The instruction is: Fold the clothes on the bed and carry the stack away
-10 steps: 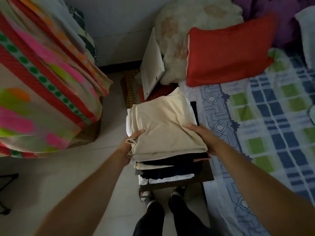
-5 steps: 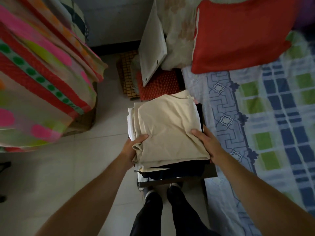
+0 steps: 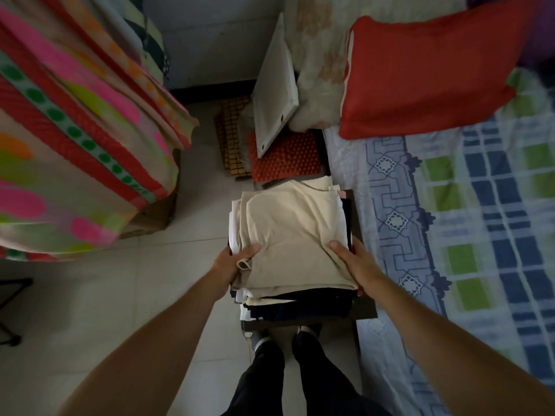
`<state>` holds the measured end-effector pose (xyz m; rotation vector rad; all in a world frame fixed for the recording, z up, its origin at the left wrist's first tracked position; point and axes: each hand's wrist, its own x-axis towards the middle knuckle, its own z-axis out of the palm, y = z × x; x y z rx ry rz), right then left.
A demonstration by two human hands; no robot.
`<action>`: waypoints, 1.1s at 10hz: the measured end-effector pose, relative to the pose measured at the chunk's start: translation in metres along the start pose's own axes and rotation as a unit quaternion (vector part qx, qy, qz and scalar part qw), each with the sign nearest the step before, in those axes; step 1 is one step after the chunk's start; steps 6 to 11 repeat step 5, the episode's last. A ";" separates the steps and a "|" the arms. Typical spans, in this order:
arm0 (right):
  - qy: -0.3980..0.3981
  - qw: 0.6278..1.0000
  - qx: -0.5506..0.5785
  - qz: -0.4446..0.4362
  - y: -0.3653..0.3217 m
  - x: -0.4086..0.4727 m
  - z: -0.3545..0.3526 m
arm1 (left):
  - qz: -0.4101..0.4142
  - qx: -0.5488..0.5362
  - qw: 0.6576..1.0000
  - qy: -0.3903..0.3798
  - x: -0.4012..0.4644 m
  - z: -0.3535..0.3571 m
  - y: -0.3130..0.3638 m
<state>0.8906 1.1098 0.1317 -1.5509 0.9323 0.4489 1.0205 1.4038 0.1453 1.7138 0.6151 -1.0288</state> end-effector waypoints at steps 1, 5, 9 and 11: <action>-0.014 0.999 -0.035 0.003 -0.002 -0.012 -0.005 | -0.006 0.030 0.999 0.009 -0.009 -0.007 0.003; 0.058 0.992 -0.034 -0.105 -0.033 -0.114 -0.059 | 0.049 0.043 0.987 0.148 -0.059 -0.036 -0.024; 0.058 0.992 -0.034 -0.105 -0.033 -0.114 -0.059 | 0.049 0.043 0.987 0.148 -0.059 -0.036 -0.024; 0.058 0.992 -0.034 -0.105 -0.033 -0.114 -0.059 | 0.049 0.043 0.987 0.148 -0.059 -0.036 -0.024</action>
